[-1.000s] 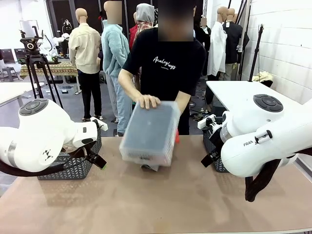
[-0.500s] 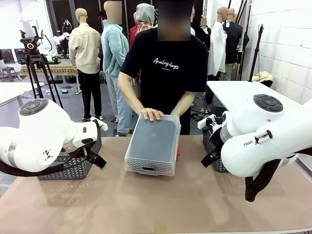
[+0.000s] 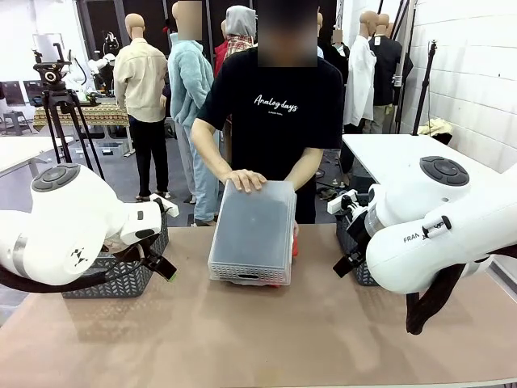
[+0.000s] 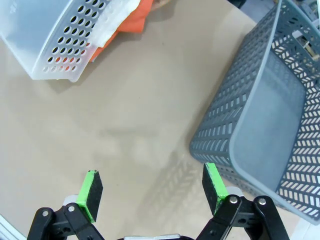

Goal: Sort the tops and bottoms.
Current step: Lift clothes from the center of the table with your left hand.

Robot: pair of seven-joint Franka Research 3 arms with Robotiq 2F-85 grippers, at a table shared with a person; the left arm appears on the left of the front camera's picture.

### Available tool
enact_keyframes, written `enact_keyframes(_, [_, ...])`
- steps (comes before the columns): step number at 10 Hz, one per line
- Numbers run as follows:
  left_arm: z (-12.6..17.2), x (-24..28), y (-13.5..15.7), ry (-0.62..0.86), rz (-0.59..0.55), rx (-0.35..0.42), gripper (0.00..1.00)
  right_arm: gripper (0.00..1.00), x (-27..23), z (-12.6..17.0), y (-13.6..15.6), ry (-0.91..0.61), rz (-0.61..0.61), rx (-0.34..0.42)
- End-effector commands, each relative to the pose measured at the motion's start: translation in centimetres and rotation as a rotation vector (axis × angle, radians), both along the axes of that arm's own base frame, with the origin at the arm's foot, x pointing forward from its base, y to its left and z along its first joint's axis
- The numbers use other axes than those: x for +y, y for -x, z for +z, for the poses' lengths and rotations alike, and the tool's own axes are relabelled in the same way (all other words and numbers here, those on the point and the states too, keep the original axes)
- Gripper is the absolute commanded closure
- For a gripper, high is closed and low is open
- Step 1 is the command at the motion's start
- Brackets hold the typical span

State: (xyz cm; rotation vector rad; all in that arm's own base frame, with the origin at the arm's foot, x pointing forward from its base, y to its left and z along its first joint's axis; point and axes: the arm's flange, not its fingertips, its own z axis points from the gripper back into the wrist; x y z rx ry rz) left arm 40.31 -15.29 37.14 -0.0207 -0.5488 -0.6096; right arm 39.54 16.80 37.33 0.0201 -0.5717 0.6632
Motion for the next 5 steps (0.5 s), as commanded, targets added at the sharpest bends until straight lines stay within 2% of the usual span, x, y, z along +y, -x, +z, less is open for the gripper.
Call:
enact_keyframes(1, [0.0,0.13,-0.05,0.002,0.003,0.0,0.0,0.0,-0.01,0.0,0.0,0.0,0.0,0.0])
enact_keyframes(5, [0.0,0.13,-0.05,0.002,0.003,0.0,0.0,0.0,-0.01,0.0,0.0,0.0,0.0,0.0])
